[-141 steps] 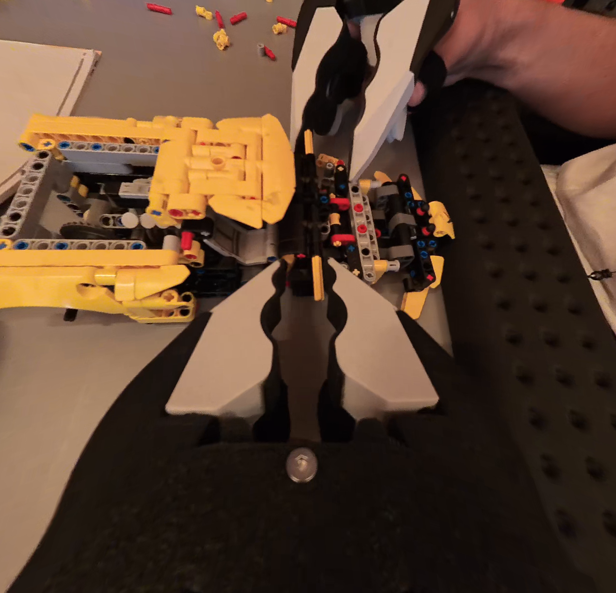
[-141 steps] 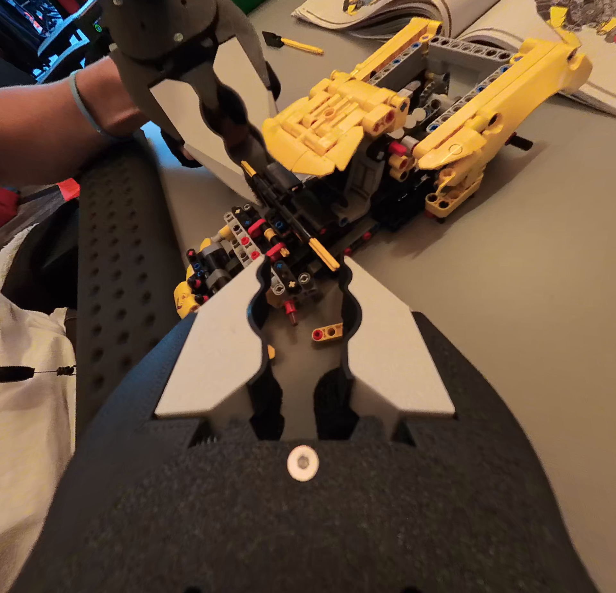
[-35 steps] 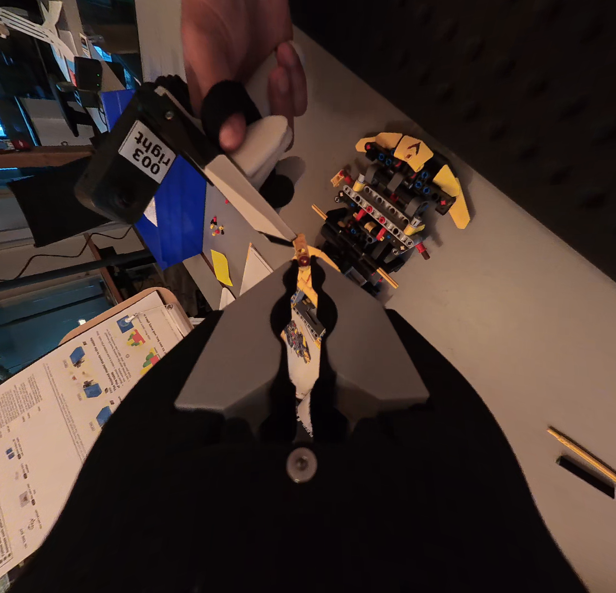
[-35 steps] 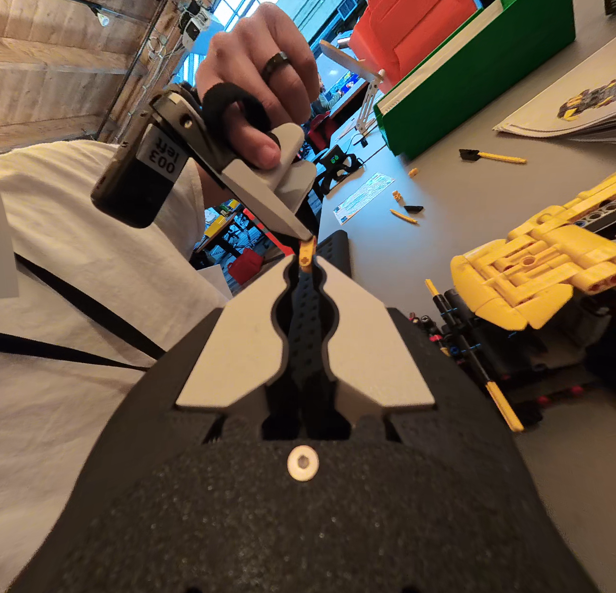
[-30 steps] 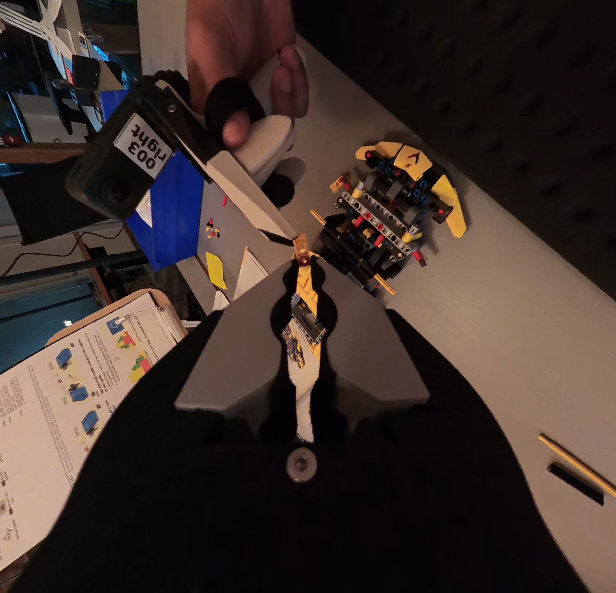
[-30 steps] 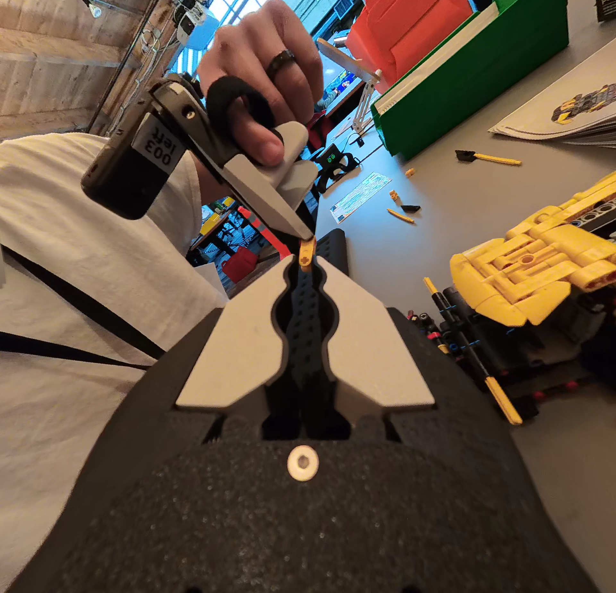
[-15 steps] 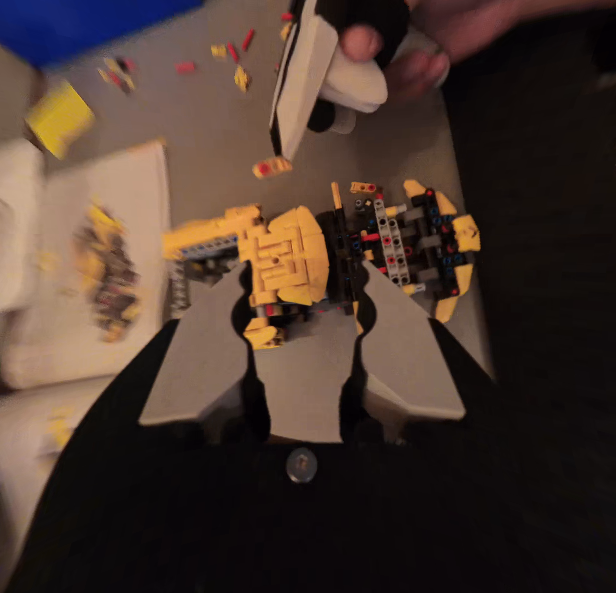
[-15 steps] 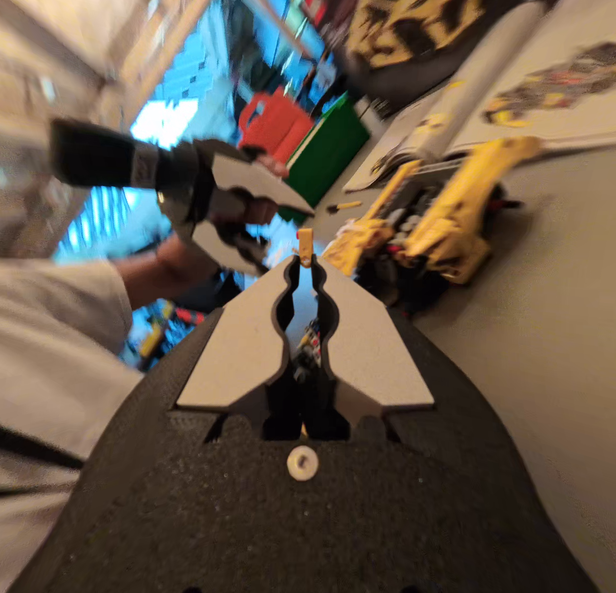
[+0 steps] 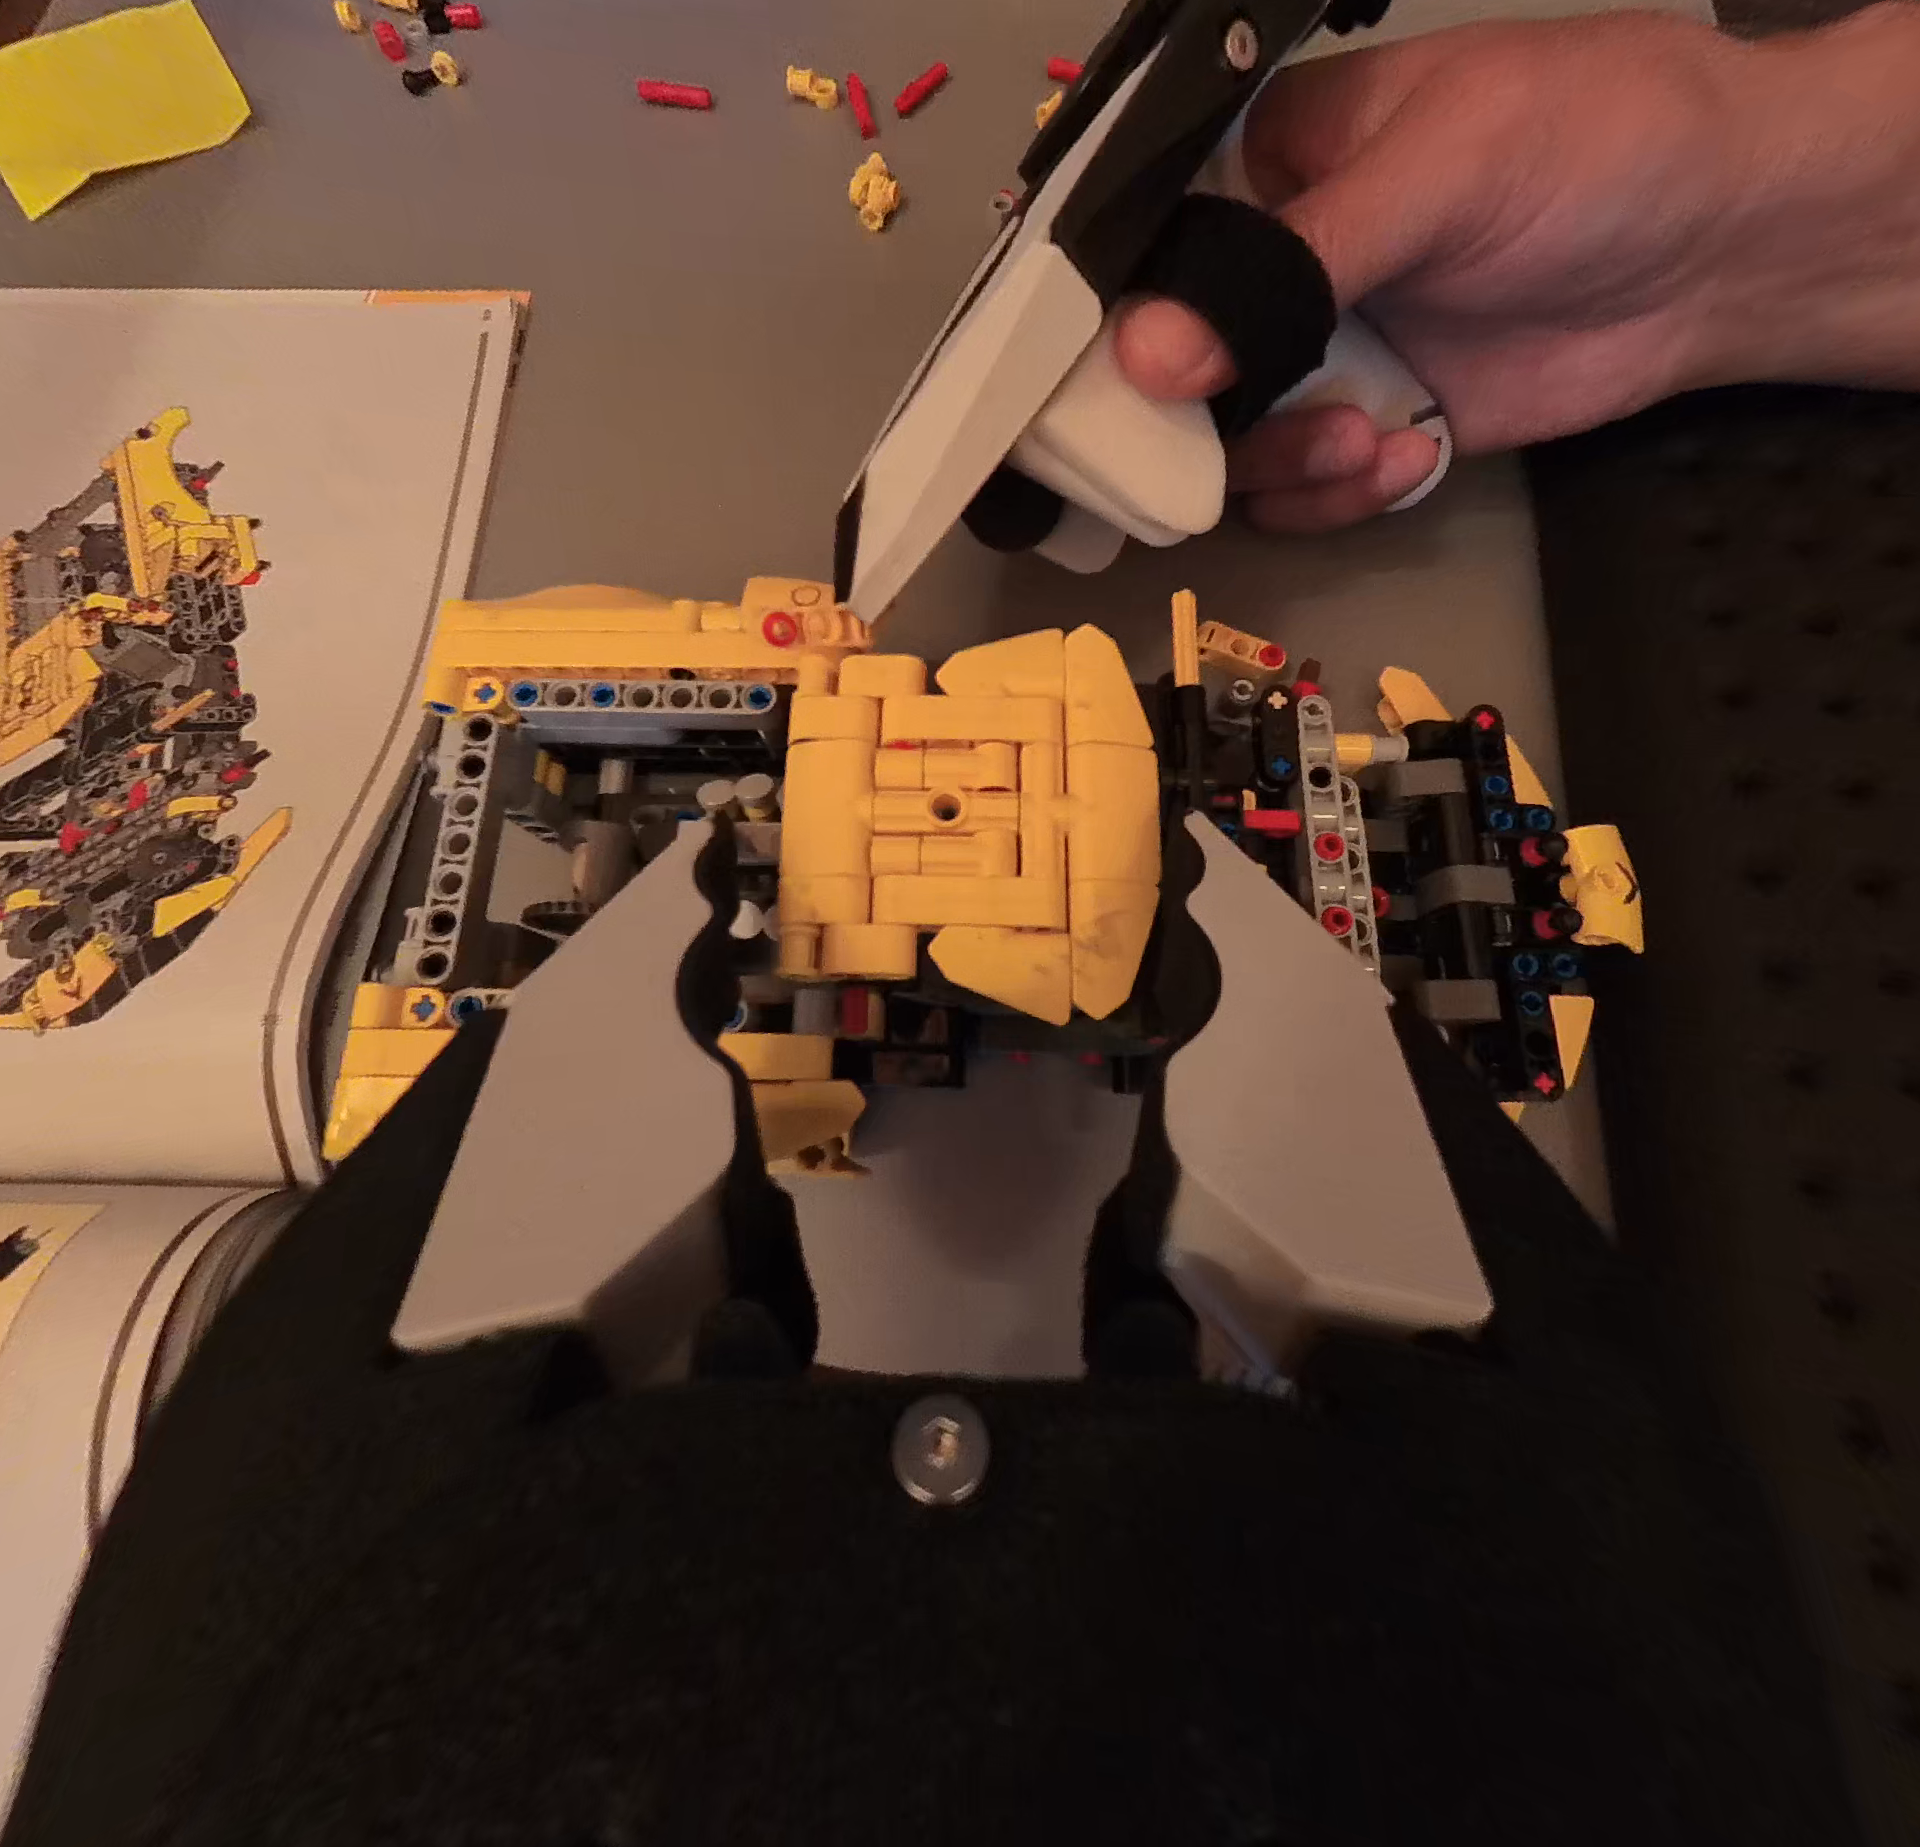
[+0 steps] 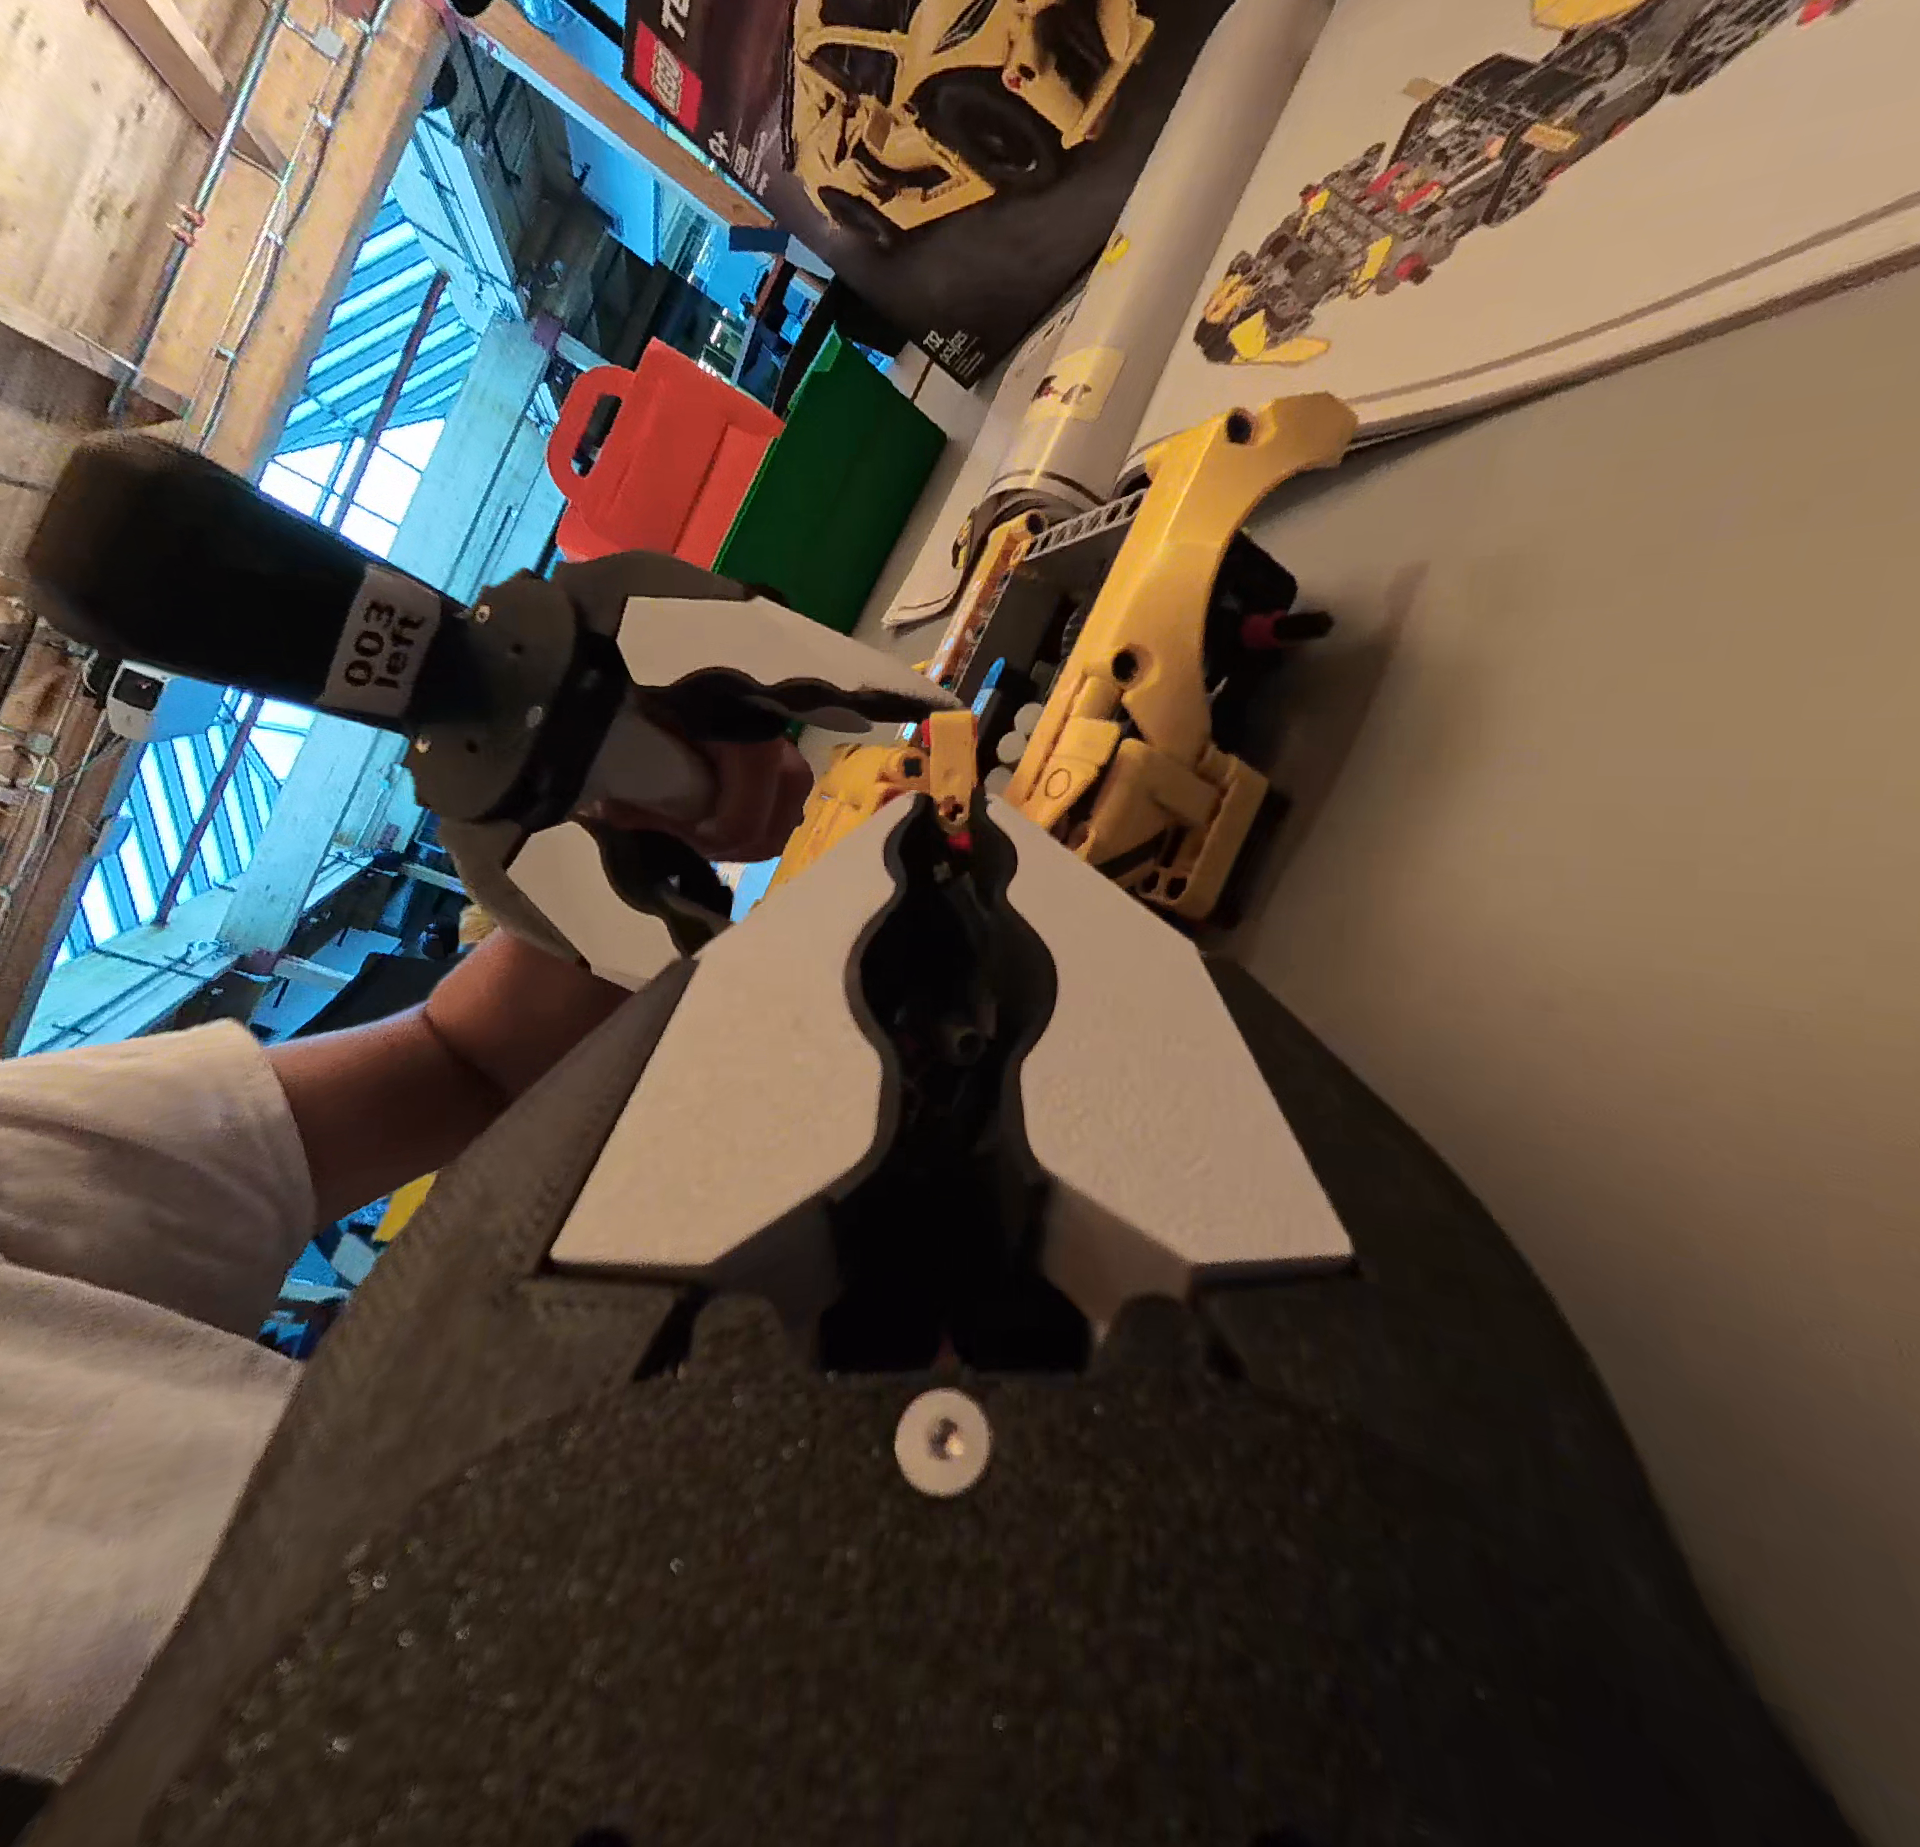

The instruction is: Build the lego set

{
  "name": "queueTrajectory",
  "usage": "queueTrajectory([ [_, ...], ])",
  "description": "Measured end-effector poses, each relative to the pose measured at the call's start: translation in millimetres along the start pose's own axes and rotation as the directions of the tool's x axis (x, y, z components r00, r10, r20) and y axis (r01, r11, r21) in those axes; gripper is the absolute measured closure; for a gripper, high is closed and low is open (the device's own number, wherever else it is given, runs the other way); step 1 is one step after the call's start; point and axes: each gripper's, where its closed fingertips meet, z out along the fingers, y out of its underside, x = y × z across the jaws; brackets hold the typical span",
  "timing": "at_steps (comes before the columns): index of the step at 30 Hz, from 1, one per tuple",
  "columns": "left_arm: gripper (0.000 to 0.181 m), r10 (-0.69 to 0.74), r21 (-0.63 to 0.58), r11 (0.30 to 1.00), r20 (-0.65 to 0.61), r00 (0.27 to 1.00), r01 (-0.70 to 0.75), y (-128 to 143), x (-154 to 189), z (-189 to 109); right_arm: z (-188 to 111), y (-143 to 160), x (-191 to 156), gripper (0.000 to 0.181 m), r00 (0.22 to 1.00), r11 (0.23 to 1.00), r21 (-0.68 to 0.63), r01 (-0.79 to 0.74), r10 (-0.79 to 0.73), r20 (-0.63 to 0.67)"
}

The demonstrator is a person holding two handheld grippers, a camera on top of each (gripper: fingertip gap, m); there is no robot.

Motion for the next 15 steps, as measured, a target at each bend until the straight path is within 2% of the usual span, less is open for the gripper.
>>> queueTrajectory([
  [6,0.107,0.000,0.047,0.999,0.012,1.000,0.000,-1,3,-1,1,9,-2,0.175,0.995,0.995,-0.046,0.089,-0.091,-0.034],
  [9,0.107,0.003,0.050,0.999,0.011,1.000,-0.004,-1,2,-2,3,12,-2,0.175,0.971,0.973,-0.082,0.214,-0.221,-0.088],
  [11,0.107,0.008,0.049,0.999,0.012,1.000,-0.009,0,2,-2,2,13,-1,0.176,0.931,0.934,-0.147,0.325,-0.343,-0.121],
  [15,0.107,0.001,0.070,0.998,-0.001,1.000,-0.001,-1,3,-2,0,14,1,0.175,0.780,0.763,-0.311,0.566,-0.618,-0.097],
])
